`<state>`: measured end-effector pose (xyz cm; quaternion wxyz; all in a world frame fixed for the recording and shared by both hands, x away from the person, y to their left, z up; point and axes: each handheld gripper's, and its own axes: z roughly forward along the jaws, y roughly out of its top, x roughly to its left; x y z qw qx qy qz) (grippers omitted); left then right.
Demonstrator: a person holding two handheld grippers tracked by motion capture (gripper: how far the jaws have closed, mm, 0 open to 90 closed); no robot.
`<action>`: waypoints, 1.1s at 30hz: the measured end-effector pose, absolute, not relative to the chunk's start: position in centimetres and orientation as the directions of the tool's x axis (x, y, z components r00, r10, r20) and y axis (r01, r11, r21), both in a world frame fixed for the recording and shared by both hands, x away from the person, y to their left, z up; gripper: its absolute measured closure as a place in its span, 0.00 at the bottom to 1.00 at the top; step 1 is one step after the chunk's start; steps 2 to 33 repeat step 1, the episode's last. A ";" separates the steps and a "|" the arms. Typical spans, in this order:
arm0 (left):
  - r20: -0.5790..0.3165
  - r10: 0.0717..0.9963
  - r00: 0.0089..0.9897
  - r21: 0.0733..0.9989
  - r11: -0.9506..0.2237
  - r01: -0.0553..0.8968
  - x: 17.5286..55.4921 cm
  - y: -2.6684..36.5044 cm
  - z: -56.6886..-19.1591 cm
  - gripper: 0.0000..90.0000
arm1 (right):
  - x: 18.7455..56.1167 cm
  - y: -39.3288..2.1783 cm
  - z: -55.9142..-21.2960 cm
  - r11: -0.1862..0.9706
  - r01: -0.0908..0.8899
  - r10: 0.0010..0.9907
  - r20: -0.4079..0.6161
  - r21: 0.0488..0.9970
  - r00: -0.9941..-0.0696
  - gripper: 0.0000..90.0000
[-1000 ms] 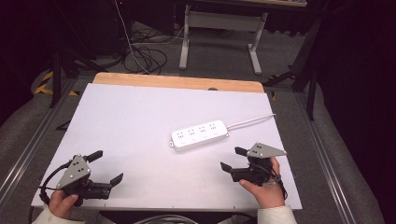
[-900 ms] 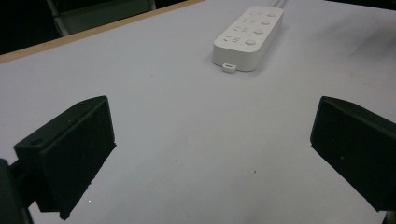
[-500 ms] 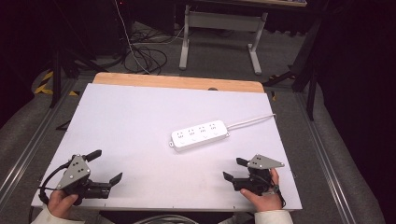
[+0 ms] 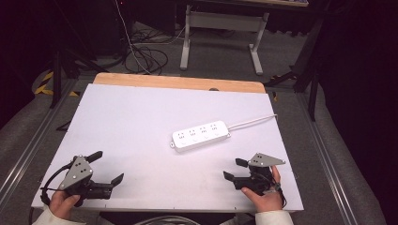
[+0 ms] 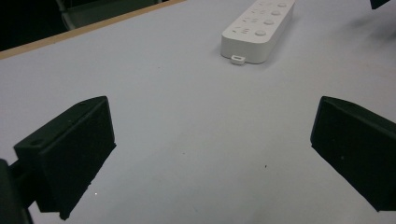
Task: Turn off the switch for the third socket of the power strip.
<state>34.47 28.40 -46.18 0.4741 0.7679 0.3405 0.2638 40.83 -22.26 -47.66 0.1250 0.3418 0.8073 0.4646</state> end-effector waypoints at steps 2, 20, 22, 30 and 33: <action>0.081 0.773 0.629 0.909 -0.317 0.272 34.5 28.4 -46.2 0.00 | 40.8 -22.2 -47.7 0.339 0.431 0.668 0.108 0.836 -0.736 0.29; 0.081 0.773 0.629 0.909 -0.317 0.272 34.5 28.4 -46.2 0.00 | 40.8 -22.2 -47.7 0.339 0.431 0.668 0.108 0.836 -0.736 0.29; 0.081 0.773 0.629 0.909 -0.317 0.272 34.5 28.4 -46.2 0.00 | 40.8 -22.2 -47.7 0.339 0.431 0.668 0.108 0.836 -0.736 0.29; 0.081 0.773 0.629 0.909 -0.317 0.272 34.5 28.4 -46.2 0.00 | 40.8 -22.2 -47.7 0.339 0.431 0.668 0.108 0.836 -0.736 0.29; 0.081 0.773 0.629 0.909 -0.317 0.272 34.5 28.4 -46.2 0.00 | 40.8 -22.2 -47.7 0.339 0.431 0.668 0.108 0.836 -0.736 0.29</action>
